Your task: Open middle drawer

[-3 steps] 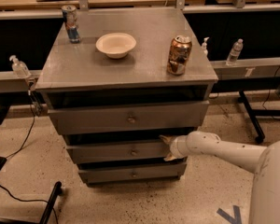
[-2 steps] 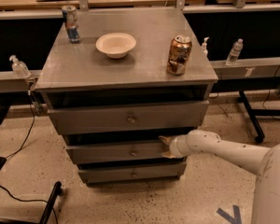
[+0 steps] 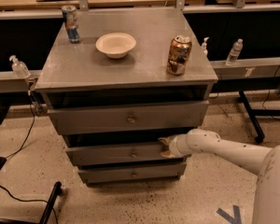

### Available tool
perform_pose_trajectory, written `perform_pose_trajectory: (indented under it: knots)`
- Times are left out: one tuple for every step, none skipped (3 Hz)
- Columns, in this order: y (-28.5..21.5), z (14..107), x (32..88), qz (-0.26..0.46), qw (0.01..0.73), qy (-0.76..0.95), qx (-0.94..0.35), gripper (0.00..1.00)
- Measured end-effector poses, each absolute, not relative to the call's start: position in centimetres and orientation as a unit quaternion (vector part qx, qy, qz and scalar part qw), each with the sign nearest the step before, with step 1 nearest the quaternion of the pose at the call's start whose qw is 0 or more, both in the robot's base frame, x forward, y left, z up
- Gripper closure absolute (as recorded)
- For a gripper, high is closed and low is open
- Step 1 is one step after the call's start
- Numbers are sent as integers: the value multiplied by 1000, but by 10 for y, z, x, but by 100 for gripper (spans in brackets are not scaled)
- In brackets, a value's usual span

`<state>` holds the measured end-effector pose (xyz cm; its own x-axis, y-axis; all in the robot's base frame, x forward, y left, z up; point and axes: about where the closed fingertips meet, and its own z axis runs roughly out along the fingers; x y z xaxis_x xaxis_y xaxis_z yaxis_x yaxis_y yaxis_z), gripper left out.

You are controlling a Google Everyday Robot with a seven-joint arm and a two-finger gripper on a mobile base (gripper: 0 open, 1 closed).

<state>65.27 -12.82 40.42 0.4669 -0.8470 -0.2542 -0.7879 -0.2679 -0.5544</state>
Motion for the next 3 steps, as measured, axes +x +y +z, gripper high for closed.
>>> perform_pose_trajectory:
  knots:
    - [-128, 405, 653, -46, 319, 514, -795, 33]
    - [-128, 408, 649, -45, 320, 516, -793, 28]
    - [-126, 434, 612, -27, 332, 537, -775, 27]
